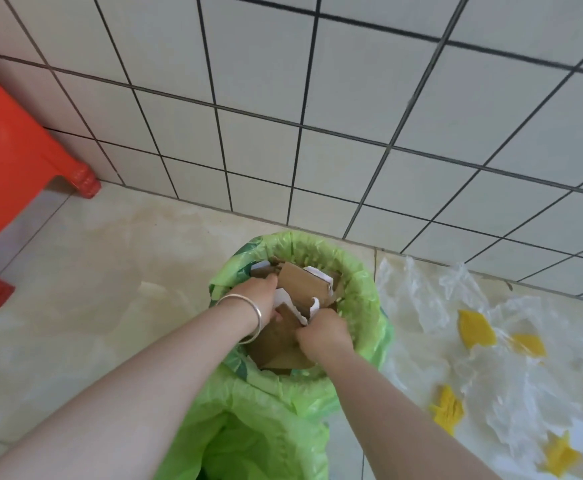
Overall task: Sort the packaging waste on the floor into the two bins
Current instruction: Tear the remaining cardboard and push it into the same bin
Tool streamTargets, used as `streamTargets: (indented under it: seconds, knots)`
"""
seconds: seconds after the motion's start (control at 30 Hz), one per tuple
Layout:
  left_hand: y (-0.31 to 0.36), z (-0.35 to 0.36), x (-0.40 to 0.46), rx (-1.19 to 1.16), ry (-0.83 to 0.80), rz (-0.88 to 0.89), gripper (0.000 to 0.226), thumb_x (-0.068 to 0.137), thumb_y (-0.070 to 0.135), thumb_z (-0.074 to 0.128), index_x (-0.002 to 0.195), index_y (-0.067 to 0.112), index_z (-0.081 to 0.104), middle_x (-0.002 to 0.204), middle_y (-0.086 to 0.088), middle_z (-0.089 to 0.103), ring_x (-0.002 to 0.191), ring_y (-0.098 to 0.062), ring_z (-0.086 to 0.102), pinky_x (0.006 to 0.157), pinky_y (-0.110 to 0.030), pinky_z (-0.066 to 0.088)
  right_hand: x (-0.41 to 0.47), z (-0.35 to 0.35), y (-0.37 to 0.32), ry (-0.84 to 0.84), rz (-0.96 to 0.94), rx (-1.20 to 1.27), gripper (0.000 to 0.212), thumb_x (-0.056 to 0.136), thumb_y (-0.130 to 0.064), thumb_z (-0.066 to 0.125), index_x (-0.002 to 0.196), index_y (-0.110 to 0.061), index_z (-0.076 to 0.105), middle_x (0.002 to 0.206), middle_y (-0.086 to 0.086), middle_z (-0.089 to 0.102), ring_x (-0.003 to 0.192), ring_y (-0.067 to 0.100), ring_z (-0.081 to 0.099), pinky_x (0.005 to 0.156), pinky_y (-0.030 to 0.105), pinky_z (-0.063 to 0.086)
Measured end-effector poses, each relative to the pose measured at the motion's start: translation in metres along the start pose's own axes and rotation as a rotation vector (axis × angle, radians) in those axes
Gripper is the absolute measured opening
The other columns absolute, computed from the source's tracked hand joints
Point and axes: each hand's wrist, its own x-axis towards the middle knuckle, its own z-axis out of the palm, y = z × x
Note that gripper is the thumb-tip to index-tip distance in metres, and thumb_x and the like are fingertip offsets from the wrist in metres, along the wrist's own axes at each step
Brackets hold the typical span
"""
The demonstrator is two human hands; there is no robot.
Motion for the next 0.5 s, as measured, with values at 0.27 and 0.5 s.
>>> streamTargets:
  seconds: [0.27, 0.5]
  knots:
    - [0.018, 0.013, 0.026, 0.099, -0.148, -0.163, 0.035, 0.092, 0.014, 0.048, 0.125, 0.004, 0.052, 0.128, -0.011, 0.057, 0.119, -0.027, 0.055, 0.097, -0.036, 0.045, 0.025, 0.019, 0.001, -0.112, -0.047, -0.452, 0.037, 0.096, -0.014, 0.037, 0.132, -0.01, 0.043, 0.131, 0.013, 0.053, 0.12, 0.028, 0.053, 0.09, 0.034, 0.046]
    - [0.012, -0.008, 0.01, 0.144, -0.184, -0.18, 0.046, 0.086, 0.035, 0.059, 0.122, 0.007, 0.057, 0.109, -0.007, 0.056, 0.095, -0.024, 0.055, 0.09, -0.032, 0.046, 0.014, -0.007, -0.006, -0.105, -0.021, -0.339, 0.019, 0.093, -0.026, 0.046, 0.095, -0.011, 0.056, 0.101, 0.009, 0.062, 0.1, 0.023, 0.061, 0.069, 0.027, 0.046]
